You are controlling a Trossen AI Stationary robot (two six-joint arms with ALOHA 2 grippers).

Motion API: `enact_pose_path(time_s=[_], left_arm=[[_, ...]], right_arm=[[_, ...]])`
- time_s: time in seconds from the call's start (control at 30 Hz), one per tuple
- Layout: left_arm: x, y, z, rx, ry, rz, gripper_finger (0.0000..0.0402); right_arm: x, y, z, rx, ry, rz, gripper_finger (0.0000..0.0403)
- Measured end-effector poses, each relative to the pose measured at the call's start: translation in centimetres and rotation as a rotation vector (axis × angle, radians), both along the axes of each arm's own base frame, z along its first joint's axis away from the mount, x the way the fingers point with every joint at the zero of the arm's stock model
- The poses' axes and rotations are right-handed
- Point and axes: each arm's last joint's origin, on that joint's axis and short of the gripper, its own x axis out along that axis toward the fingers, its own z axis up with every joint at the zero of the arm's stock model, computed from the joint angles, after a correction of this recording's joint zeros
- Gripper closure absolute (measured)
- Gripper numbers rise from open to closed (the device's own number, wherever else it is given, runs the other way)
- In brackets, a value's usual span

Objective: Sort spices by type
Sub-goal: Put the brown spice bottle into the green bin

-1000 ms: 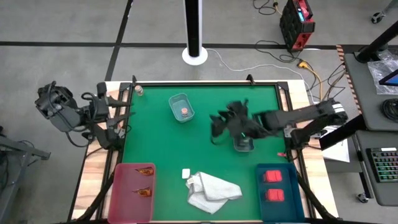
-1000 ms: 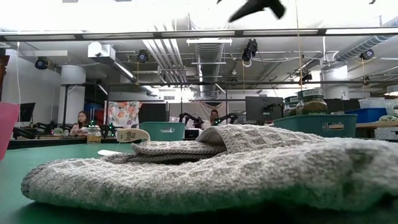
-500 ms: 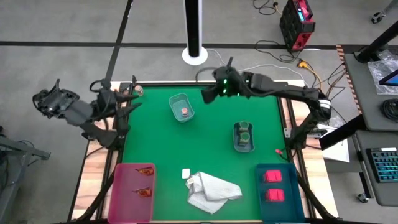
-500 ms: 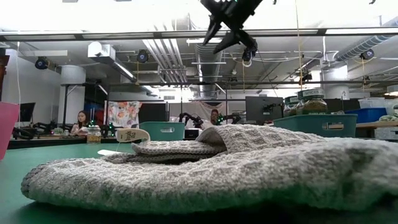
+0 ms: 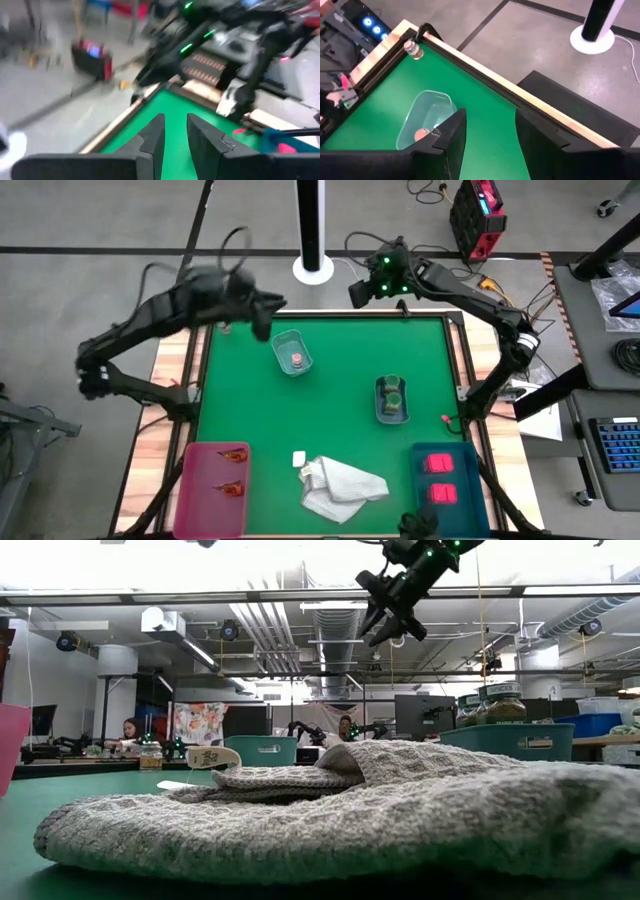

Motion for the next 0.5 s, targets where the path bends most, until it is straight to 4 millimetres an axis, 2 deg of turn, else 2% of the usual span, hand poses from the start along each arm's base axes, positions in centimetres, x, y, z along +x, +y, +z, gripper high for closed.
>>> enact_pose_path(time_s=[0.13,0.33,0.5], left_arm=[[0.6,5.1,-2.4,-0.168,0.146,0.152,0.0342],[-0.2,10.2,-6.0,-0.389,0.468,0.352,0.0343],[-1.5,15.1,-10.1,-0.528,0.745,0.43,0.0343]], right_arm=[[-0.5,-0.4,-0.3,0.0,0.036,0.029,0.025],[-1.0,0.1,-1.0,0.014,0.135,0.082,0.0258],[-1.0,0.1,-1.1,0.011,0.149,0.092,0.0257]])
